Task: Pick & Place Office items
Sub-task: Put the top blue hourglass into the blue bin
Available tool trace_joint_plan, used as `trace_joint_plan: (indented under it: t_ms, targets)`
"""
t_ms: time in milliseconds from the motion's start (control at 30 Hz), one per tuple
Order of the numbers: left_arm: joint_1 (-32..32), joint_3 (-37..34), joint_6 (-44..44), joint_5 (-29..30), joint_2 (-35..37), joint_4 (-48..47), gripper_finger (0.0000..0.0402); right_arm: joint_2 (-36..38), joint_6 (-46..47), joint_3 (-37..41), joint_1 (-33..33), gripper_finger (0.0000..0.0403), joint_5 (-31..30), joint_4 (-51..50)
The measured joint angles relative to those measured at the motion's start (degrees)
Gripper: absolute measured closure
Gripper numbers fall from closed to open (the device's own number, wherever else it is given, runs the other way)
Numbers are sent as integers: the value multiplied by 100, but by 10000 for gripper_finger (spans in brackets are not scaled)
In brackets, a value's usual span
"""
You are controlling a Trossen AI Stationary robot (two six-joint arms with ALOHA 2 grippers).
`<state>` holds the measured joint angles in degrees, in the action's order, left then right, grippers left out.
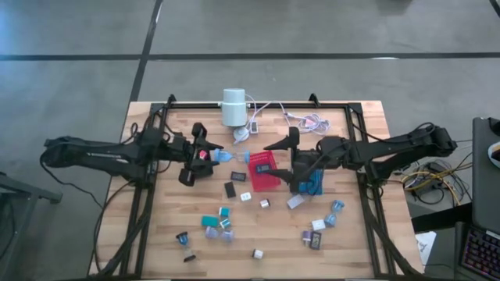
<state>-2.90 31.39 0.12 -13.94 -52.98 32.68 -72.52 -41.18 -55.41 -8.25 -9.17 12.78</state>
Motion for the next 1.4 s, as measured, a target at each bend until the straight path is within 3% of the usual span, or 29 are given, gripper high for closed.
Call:
trace_joint_plan:
  t_ms: [400, 767, 933, 1233, 1400]
  targets:
    - [0, 736, -17, -327, -893, -62, 226, -264, -154, -342, 7, 58, -29, -16]
    - [-9, 947, 4, -344, -1288, -54, 226, -261, -181, -330, 15, 65, -139, -29]
    - [-37, 954, 0, -347, -1297, -61, 226, -269, -275, -260, 15, 96, -151, -23]
    - [-81, 956, 4, -345, -1388, -73, 226, -341, -447, -244, 15, 197, -148, 1]
    - [-118, 956, 4, -373, -1450, -54, 226, -360, -446, -244, 11, 206, -149, -13]
